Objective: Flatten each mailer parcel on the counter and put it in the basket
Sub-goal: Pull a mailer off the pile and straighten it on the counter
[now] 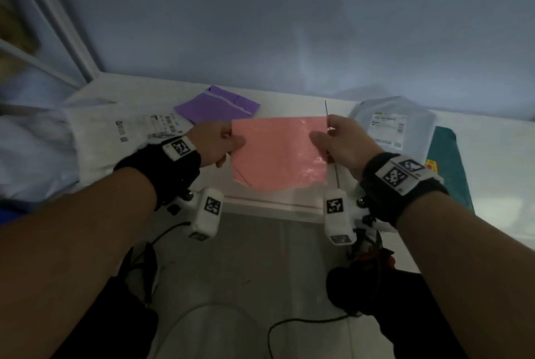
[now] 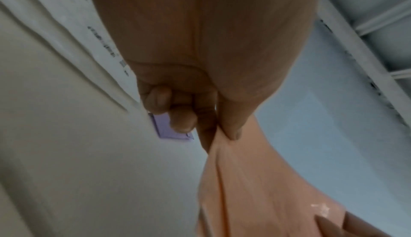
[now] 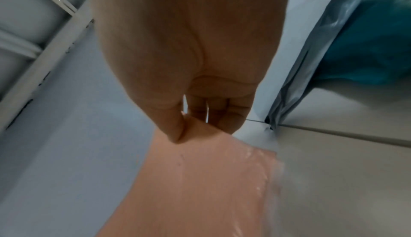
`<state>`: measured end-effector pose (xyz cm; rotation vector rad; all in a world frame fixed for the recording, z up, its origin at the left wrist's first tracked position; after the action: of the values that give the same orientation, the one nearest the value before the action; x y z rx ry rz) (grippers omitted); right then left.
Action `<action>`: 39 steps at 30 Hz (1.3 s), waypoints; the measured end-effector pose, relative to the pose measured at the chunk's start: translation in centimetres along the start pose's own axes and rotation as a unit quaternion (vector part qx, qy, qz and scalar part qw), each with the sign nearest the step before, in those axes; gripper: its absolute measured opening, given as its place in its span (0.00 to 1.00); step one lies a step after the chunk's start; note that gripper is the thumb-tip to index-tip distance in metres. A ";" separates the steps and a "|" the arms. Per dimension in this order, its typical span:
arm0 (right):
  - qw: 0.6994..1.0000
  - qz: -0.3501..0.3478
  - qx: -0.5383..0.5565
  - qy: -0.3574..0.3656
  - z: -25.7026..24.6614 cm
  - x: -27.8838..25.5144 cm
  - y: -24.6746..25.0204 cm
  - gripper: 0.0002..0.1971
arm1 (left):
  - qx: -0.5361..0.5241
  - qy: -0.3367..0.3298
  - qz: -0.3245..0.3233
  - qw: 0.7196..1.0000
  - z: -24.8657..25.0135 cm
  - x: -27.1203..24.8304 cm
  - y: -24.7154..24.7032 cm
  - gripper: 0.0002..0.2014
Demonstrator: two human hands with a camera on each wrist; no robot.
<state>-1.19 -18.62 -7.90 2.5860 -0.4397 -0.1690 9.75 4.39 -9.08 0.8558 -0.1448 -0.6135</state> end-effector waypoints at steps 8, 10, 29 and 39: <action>0.987 -0.024 -0.082 -0.139 4.9 0.5 -3.6 0.32 | 0.012 0.130 0.040 0.991 -3.4 0.3 -3.8 0.14; 0.983 -0.023 -0.112 -0.143 5.6 0.7 -4.2 0.37 | 0.034 0.139 0.038 0.989 -3.9 0.7 -4.9 0.23; 0.902 -0.099 -0.415 0.063 6.9 -1.9 -10.2 0.30 | 0.361 -0.089 -0.014 0.928 -1.5 0.6 -12.4 0.29; 0.901 -0.107 -0.418 0.034 7.4 -2.3 -10.0 0.33 | 0.353 -0.044 -0.043 0.934 -2.4 0.7 -11.8 0.30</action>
<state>-2.09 -13.09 -19.22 1.7686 -0.0215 -0.2731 5.92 -0.29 -19.52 1.5369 -0.4278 -0.6906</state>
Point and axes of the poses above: each hand's wrist, its own x-axis towards the middle knuckle, its own y-axis out of the back of the hand, z = x × y, the point moved 5 cm from there along x, towards the middle knuckle, and after that the axes turned 2 degrees about y, right-handed, at the moved point
